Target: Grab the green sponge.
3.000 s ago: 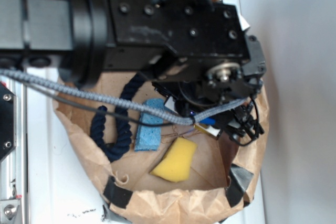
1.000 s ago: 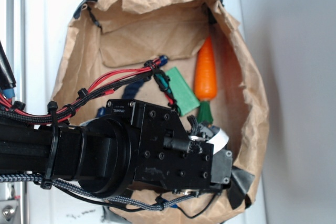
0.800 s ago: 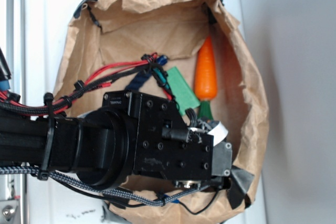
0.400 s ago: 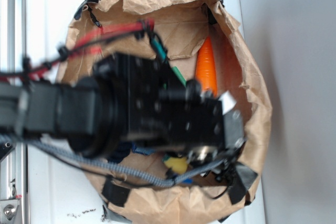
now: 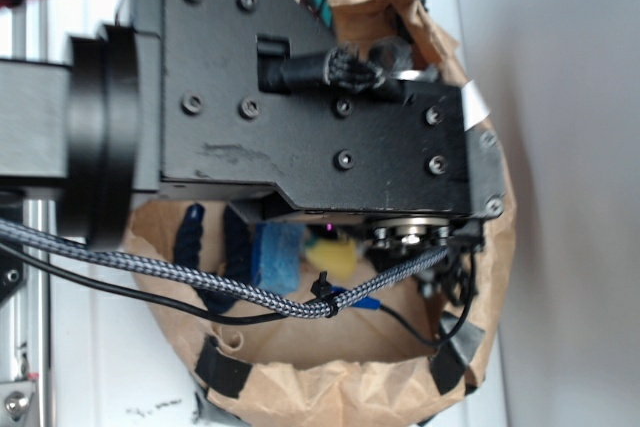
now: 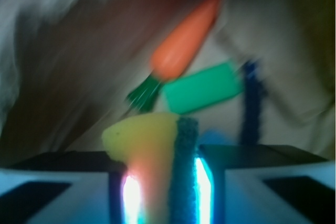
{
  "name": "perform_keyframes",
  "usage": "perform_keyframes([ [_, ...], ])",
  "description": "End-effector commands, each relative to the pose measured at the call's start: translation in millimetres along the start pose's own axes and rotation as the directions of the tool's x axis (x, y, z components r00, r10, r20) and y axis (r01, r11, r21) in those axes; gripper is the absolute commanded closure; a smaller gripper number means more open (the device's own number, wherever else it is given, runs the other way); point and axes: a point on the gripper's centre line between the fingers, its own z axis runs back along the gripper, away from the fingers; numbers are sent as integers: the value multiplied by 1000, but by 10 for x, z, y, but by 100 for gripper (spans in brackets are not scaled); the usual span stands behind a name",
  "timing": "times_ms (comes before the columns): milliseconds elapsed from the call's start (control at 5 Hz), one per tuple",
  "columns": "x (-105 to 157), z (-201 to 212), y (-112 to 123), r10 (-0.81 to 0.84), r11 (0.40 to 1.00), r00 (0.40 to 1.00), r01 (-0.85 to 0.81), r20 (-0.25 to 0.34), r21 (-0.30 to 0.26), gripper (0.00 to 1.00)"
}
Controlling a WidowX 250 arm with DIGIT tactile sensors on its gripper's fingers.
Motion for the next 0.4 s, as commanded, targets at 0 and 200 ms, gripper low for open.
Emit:
perform_keyframes([
  [0, 165, 491, 225, 23, 999, 993, -18, 116, -42, 100],
  [200, 238, 555, 328, 17, 998, 993, -11, 116, -56, 100],
])
